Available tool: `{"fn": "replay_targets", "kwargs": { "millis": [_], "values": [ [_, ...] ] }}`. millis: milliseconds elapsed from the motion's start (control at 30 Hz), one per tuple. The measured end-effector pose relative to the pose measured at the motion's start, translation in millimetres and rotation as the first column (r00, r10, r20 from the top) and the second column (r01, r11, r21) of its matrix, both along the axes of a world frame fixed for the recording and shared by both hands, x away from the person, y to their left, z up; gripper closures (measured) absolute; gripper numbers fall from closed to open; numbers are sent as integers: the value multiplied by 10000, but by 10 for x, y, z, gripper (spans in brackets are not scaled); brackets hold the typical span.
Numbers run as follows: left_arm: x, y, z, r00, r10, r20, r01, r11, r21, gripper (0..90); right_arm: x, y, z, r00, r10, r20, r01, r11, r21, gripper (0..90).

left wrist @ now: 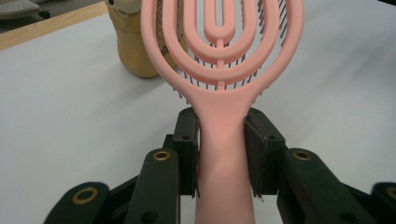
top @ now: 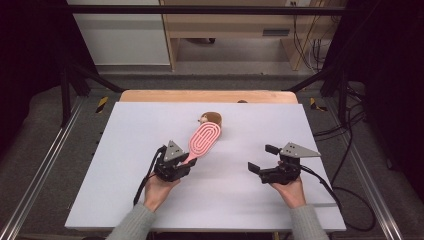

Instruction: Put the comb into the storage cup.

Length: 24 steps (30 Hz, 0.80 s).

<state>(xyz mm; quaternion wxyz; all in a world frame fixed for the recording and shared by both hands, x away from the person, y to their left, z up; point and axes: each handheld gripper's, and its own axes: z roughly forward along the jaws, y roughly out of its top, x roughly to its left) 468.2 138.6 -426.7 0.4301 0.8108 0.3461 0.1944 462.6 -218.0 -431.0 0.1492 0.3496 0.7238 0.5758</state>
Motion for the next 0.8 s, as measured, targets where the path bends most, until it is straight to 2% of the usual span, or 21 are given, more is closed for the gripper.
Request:
{"fn": "replay_targets", "kwargs": {
  "millis": [100, 400, 533, 800],
  "values": [
    [-16, -26, 9, 9999, -15, 114, 14, 10000, 29, 682, 8, 32, -6, 9999, 78, -94, -76, 9998, 198, 3],
    [-60, -90, 27, 9992, -107, 380, 106, 9999, 31, 682, 18, 114, 18, 9998, 113, -185, -107, 9995, 306, 4],
    [-79, -101, 35, 9987, -123, 502, 121, 9999, 38, 682, 32, 191, 34, 9995, 150, -262, -136, 9986, 503, 4],
    [-106, -143, 26, 9982, -181, 567, 175, 9998, 104, 682, 48, 302, 62, 9992, 254, -310, -238, 9985, 488, 4]
  ]
}}
